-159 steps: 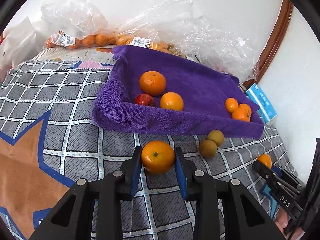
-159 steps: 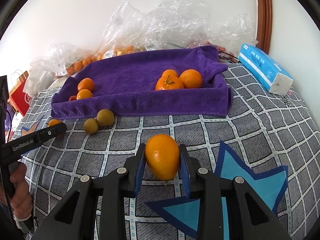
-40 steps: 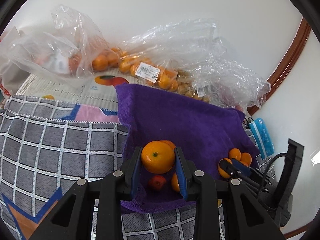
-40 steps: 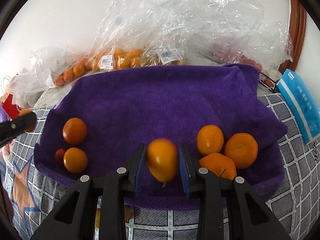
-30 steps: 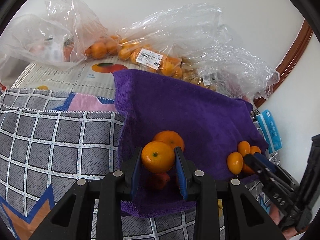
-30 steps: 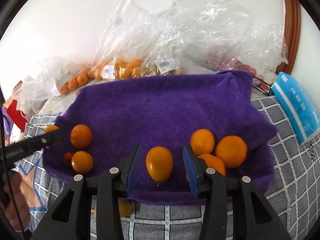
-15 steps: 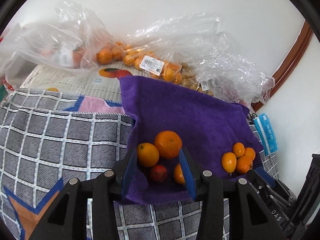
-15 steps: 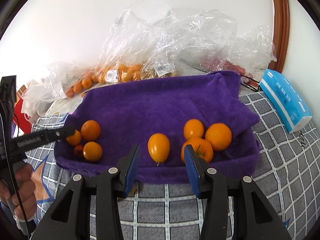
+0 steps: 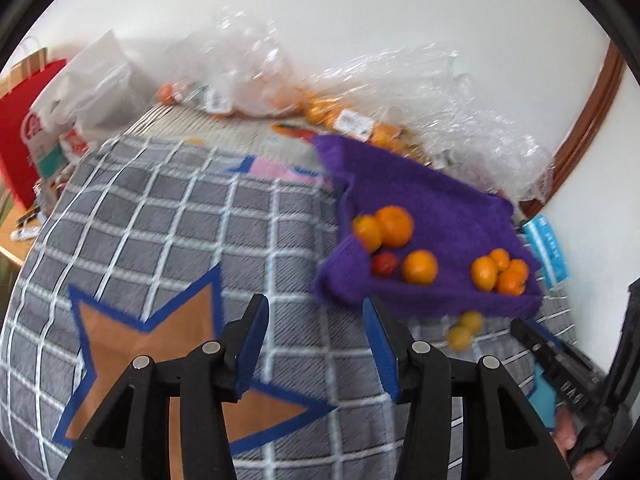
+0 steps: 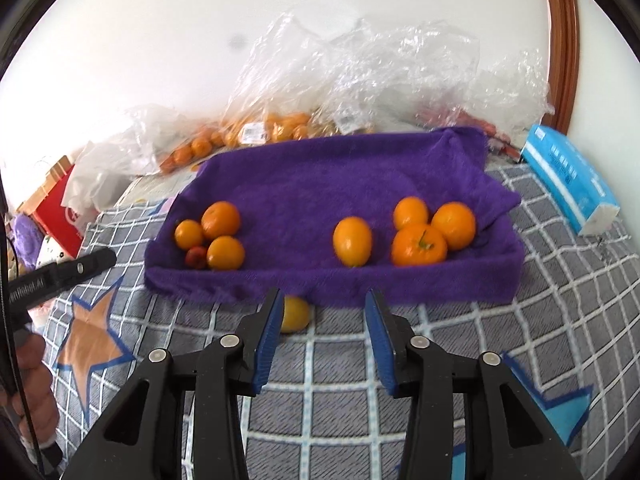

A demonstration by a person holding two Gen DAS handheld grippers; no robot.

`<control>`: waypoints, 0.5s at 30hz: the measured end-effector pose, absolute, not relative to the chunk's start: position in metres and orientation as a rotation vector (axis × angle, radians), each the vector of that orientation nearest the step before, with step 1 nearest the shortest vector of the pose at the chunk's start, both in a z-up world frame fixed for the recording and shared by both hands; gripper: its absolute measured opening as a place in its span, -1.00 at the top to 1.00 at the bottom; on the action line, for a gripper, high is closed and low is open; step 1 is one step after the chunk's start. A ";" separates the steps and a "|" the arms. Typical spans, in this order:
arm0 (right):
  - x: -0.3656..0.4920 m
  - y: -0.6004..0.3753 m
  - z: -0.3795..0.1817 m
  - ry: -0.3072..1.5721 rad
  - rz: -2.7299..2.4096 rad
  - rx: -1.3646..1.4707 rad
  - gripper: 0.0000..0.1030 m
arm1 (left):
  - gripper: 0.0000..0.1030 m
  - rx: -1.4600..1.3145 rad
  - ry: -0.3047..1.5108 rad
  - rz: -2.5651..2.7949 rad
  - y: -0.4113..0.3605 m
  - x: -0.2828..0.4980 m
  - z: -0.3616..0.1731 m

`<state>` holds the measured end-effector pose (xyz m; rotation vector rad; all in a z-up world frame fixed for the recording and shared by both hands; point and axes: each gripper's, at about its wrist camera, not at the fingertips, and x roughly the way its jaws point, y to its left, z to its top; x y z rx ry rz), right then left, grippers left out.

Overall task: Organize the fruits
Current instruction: 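Raise both open grippers toward the small yellow-green fruits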

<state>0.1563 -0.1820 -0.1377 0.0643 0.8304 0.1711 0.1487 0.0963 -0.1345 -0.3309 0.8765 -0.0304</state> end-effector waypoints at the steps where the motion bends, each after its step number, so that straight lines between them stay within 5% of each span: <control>1: 0.156 -0.181 -0.141 0.839 0.177 0.066 0.31 | 0.10 -0.327 0.883 -0.022 0.099 0.144 -0.142; 15: 0.185 -0.158 -0.167 0.895 0.189 0.060 0.36 | 0.00 -0.237 0.852 -0.051 0.097 0.126 -0.172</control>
